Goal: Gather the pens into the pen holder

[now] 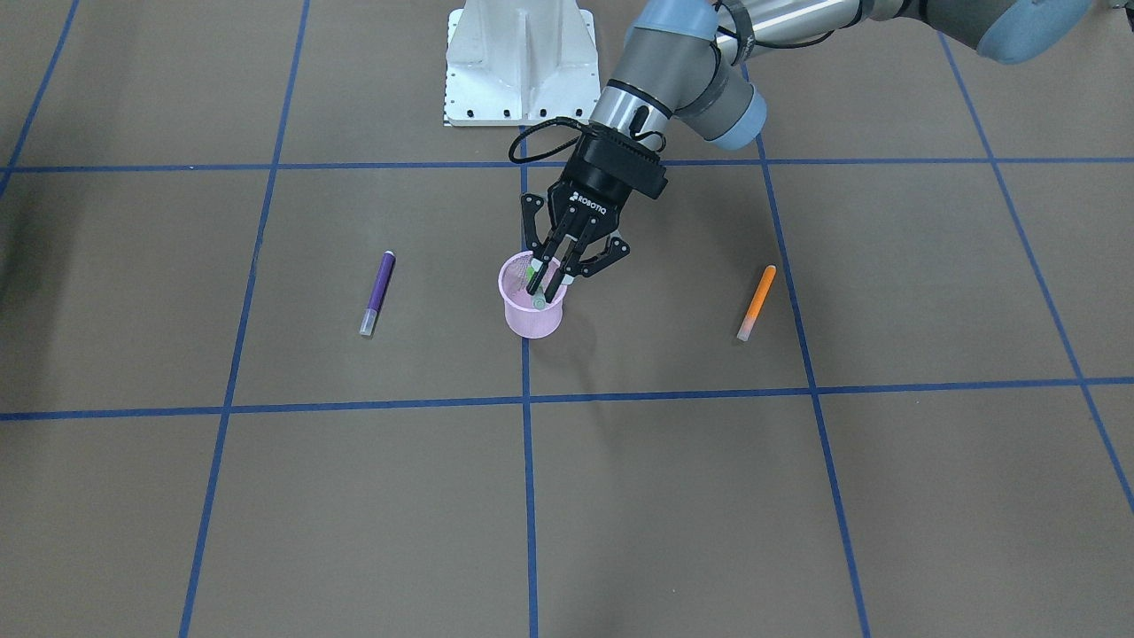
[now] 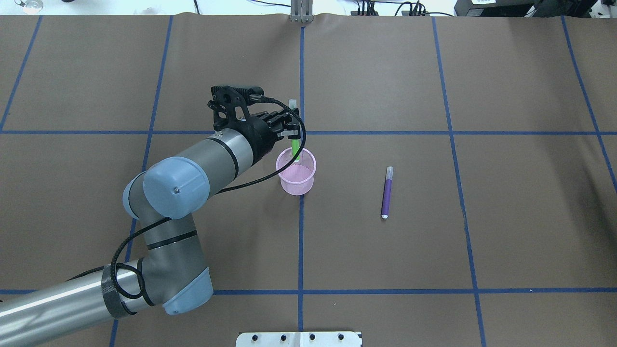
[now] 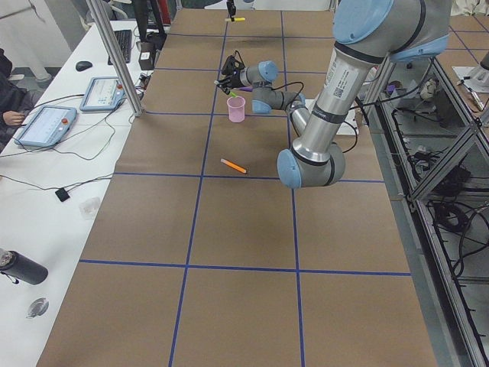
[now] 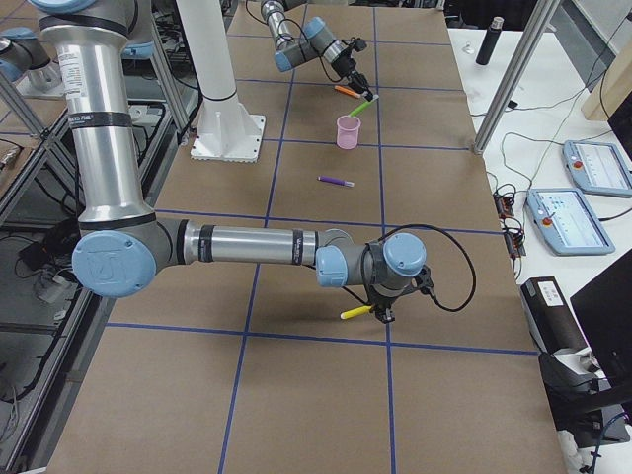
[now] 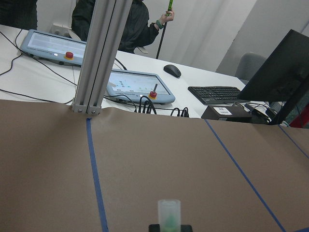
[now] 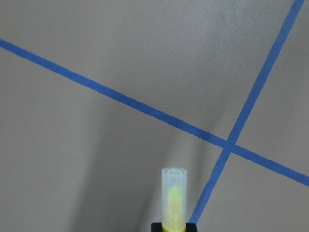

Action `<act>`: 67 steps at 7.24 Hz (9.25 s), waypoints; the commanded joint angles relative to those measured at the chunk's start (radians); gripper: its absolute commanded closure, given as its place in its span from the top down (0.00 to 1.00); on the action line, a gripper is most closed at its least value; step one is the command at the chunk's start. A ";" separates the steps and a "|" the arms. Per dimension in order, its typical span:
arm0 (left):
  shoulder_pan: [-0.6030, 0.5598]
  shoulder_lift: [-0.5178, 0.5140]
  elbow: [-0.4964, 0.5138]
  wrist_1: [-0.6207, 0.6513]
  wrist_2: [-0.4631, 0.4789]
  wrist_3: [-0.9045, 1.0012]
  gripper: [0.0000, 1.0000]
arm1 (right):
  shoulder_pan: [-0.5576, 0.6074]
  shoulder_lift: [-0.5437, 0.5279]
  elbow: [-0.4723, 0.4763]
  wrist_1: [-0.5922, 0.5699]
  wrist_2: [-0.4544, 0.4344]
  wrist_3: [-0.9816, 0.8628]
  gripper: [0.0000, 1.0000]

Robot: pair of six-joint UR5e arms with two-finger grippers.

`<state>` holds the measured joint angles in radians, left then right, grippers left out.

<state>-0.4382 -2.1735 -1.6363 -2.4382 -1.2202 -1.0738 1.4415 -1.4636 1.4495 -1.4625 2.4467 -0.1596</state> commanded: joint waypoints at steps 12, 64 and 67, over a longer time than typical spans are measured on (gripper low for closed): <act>0.056 0.061 -0.070 -0.020 0.064 -0.015 1.00 | -0.010 0.044 0.343 -0.047 0.127 0.515 0.00; -0.335 0.270 -0.188 0.740 -0.894 0.334 0.00 | -1.090 0.480 0.223 0.539 -1.340 1.295 1.00; -0.359 0.191 -0.194 0.732 -0.883 0.322 0.00 | -1.060 0.512 0.241 0.534 -1.239 1.311 1.00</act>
<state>-0.7848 -1.9309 -1.8260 -1.7012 -2.1102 -0.7422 0.3598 -0.9660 1.6835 -0.9229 1.1372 1.1388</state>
